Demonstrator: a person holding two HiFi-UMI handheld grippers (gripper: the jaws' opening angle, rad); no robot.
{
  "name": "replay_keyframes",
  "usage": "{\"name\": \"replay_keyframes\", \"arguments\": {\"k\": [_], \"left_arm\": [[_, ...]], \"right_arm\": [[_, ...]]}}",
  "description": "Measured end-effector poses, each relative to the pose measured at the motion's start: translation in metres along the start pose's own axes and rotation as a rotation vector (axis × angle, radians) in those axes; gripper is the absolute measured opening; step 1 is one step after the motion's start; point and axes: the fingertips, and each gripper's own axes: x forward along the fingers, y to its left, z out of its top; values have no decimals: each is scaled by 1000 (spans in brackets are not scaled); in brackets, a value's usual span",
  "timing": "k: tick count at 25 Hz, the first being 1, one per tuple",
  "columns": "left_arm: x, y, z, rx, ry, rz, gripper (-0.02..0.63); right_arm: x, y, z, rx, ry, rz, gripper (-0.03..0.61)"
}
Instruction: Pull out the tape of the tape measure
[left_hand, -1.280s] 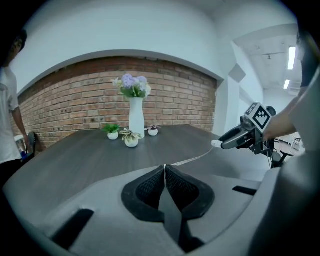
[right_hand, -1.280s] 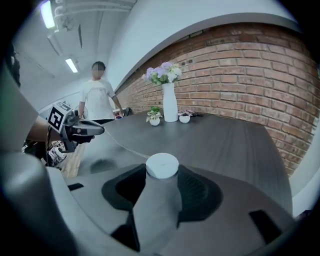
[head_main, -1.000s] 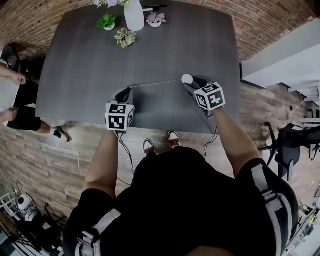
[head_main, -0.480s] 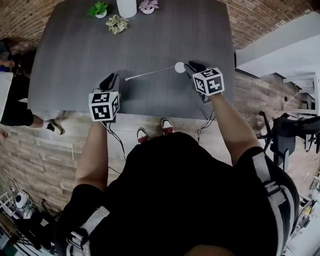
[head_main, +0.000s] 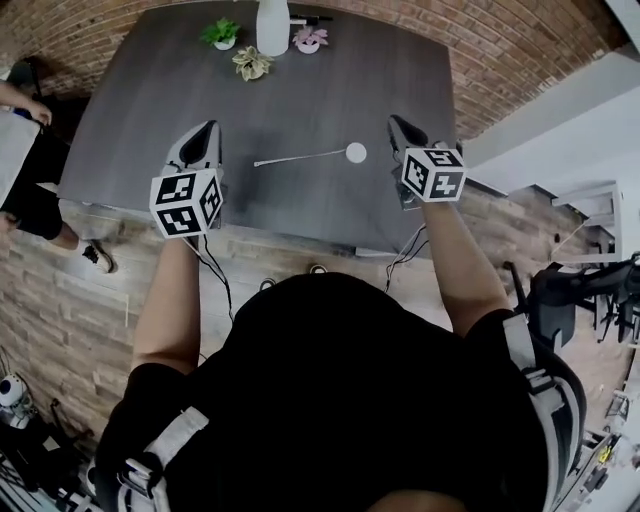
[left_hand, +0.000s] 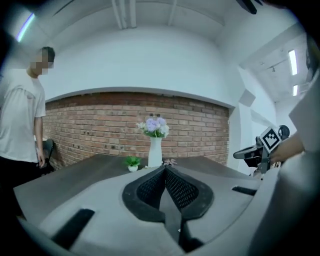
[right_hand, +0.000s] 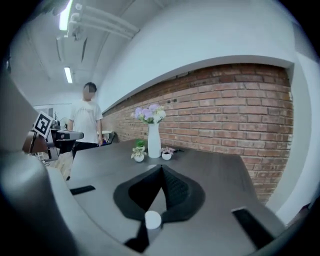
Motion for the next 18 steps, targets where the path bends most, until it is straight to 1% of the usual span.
{"name": "replay_keyframes", "arguments": {"k": [2, 6, 10, 15, 18], "left_arm": [[-5, 0, 13, 2, -28, 2, 9], [-12, 0, 30, 23, -50, 2, 9], [-17, 2, 35, 14, -60, 5, 9], [-21, -2, 41, 48, -52, -10, 9], [-22, 0, 43, 49, -51, -9, 9]], "right_arm": [[-10, -2, 16, 5, -41, -16, -5], [-26, -1, 34, -6, -77, -20, -5], [-35, -4, 37, 7, -97, -42, -5], [-42, -2, 39, -8, -94, -41, -5], [-45, -4, 40, -2, -101, -49, -5]]}}
